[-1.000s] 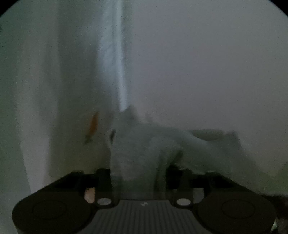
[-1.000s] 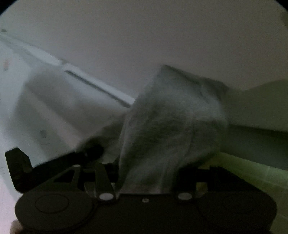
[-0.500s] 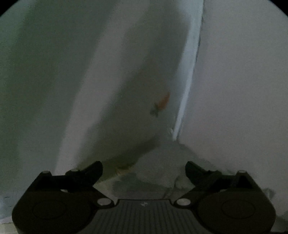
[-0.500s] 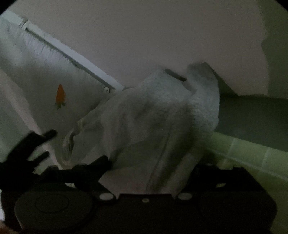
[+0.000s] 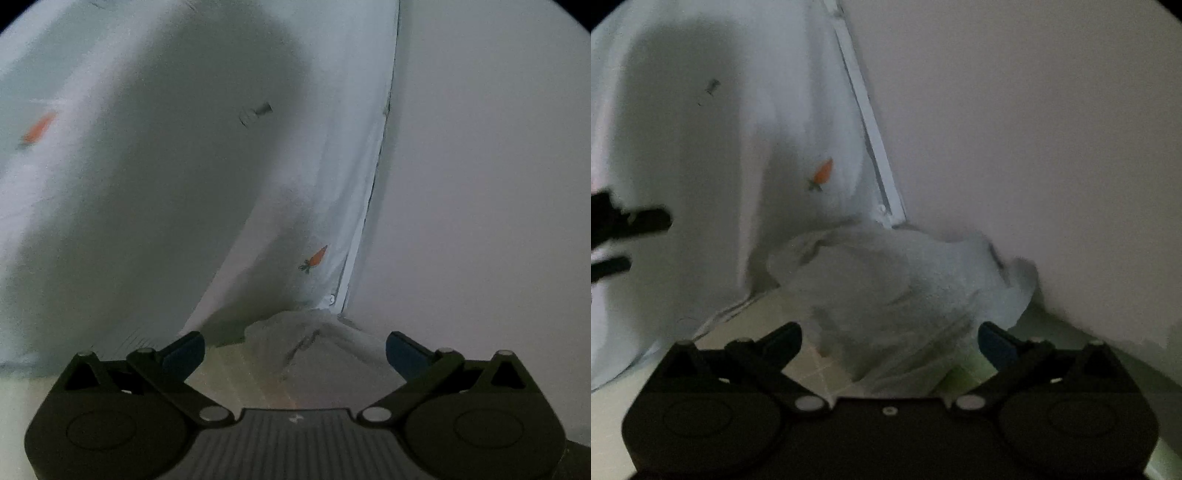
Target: Fold clothes
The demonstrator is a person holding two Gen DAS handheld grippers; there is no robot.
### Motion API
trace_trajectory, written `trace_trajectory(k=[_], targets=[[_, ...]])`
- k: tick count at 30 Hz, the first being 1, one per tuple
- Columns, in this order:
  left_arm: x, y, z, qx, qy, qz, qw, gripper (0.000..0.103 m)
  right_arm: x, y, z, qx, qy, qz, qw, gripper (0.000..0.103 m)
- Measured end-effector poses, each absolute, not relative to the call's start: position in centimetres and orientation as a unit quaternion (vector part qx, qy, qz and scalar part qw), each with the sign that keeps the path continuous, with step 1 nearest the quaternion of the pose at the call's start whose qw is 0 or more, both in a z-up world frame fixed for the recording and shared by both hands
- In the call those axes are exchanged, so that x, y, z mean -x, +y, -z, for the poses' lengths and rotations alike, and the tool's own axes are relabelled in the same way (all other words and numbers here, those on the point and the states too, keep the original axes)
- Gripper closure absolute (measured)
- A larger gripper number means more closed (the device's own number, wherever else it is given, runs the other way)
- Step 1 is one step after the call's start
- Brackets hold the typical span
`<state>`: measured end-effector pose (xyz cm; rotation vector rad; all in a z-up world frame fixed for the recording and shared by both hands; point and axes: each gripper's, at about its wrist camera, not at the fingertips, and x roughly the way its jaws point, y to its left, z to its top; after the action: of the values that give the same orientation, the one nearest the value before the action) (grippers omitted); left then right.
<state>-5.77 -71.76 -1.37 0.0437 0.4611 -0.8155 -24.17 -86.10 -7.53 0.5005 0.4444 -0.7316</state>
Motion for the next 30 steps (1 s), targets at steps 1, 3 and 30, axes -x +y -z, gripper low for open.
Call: trace_trajectory(k=[1,3,30], targets=[[6.9,-70.6,1.2,-0.017,0.219,0.390,0.894,0.000,24.7,-85.4,7.1,-0.240,0.212,0.350,0.880,0.000],[9.5,-68.1,0.9,-0.014,0.215,0.389,0.896,0.000,26.1,-83.7,6.5,-0.242,0.214,0.350,0.879,0.000],[20.5,-59.1,2.9,-0.101,0.242,0.424,0.867,0.000,33.6,-71.3,6.4,-0.181,0.292,0.355,0.870,0.000]])
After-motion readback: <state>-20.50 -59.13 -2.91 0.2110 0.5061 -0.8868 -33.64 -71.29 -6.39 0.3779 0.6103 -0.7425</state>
